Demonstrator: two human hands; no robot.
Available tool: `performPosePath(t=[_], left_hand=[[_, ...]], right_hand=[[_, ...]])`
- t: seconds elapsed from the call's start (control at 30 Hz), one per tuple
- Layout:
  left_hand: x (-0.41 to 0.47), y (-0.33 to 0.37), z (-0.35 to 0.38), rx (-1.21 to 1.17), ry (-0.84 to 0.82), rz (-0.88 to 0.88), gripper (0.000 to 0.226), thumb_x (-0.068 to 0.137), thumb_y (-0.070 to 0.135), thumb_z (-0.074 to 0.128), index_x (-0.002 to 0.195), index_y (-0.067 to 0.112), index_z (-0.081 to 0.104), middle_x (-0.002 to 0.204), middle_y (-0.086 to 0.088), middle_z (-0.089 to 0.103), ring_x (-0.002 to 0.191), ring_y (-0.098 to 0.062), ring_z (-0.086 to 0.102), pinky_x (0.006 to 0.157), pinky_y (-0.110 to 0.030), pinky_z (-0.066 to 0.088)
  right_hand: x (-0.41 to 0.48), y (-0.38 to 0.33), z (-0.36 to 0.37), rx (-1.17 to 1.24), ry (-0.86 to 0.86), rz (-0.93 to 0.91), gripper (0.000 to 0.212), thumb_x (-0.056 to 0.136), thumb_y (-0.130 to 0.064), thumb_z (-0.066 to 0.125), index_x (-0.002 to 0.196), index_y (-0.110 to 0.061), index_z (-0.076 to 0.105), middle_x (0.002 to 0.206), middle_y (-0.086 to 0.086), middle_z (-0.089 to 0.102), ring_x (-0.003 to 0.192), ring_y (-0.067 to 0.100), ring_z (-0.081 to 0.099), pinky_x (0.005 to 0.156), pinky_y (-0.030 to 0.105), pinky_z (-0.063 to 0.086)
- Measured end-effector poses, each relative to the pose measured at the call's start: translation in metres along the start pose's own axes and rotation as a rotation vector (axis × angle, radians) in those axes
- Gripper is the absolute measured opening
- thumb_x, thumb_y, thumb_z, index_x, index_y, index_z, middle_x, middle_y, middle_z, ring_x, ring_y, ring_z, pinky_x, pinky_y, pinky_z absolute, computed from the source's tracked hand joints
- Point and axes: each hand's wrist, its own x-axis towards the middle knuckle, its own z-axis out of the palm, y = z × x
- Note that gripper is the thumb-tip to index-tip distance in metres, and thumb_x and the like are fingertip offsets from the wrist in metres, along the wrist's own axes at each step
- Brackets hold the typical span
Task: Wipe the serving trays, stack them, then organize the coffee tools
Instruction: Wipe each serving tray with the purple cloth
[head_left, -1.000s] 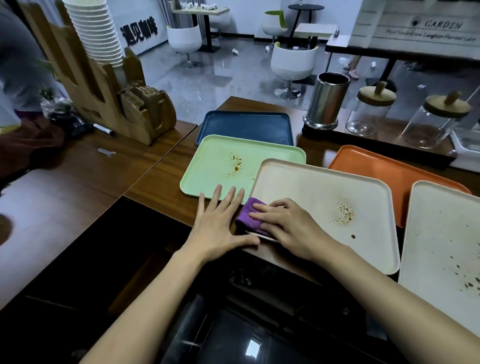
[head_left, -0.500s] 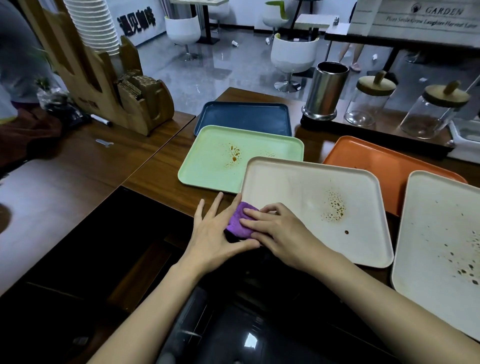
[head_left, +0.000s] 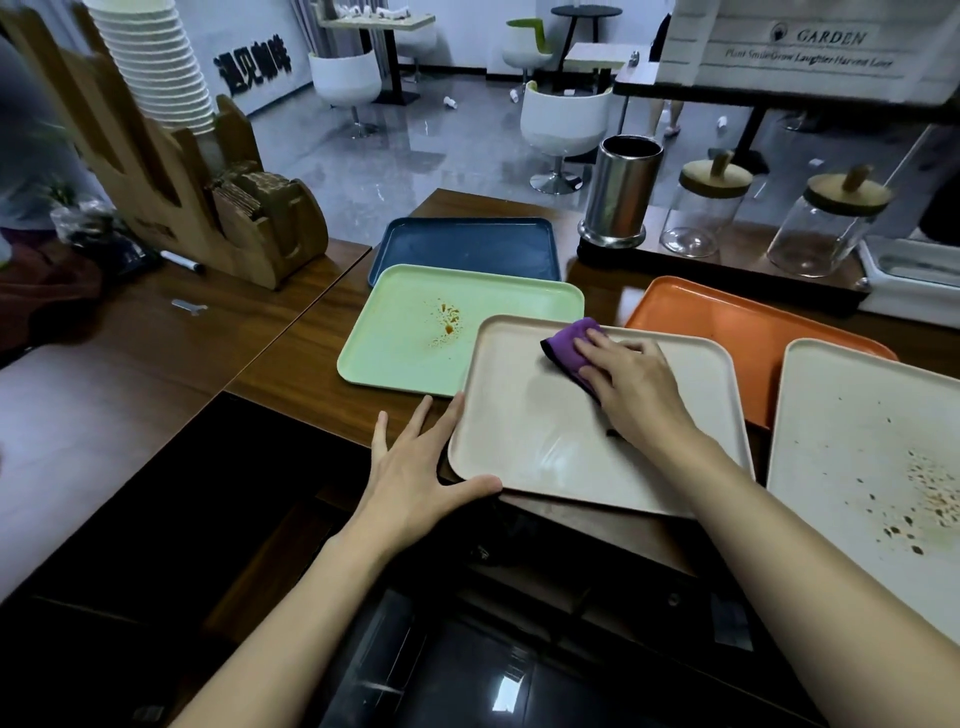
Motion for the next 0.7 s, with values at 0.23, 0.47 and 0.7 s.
performPosePath(t=[0.23, 0.47, 0.7], left_hand=[[0.009, 0.008, -0.007, -0.026, -0.079, 0.038, 0.104, 0.081, 0.073, 0.06, 0.16, 0.044, -0.001, 0.164, 0.024, 0.019, 0.155, -0.003, 0.007, 0.124, -0.052, -0.014], [0.012, 0.008, -0.003, -0.028, -0.035, 0.029, 0.113, 0.074, 0.085, 0.053, 0.163, 0.035, 0.005, 0.165, 0.016, 0.026, 0.154, 0.0, 0.01, 0.125, -0.044, -0.014], [0.013, 0.005, 0.0, -0.016, -0.027, 0.031, 0.116, 0.071, 0.084, 0.056, 0.163, 0.035, 0.005, 0.166, 0.014, 0.025, 0.153, 0.002, 0.01, 0.126, -0.044, -0.012]], right_hand=[[-0.005, -0.006, 0.002, -0.011, 0.003, -0.002, 0.034, 0.098, -0.021, 0.061, 0.132, -0.024, 0.066, 0.142, -0.005, 0.059, 0.112, 0.033, 0.05, 0.102, 0.038, 0.04], [-0.003, -0.041, 0.018, -0.071, -0.037, -0.115, 0.032, 0.099, -0.027, 0.058, 0.13, -0.025, 0.065, 0.14, -0.004, 0.061, 0.105, 0.035, 0.049, 0.094, 0.045, 0.045], [0.033, -0.078, 0.029, -0.123, -0.102, -0.192, 0.037, 0.102, -0.034, 0.047, 0.137, -0.029, 0.056, 0.147, -0.008, 0.052, 0.108, 0.032, 0.045, 0.092, 0.042, 0.043]])
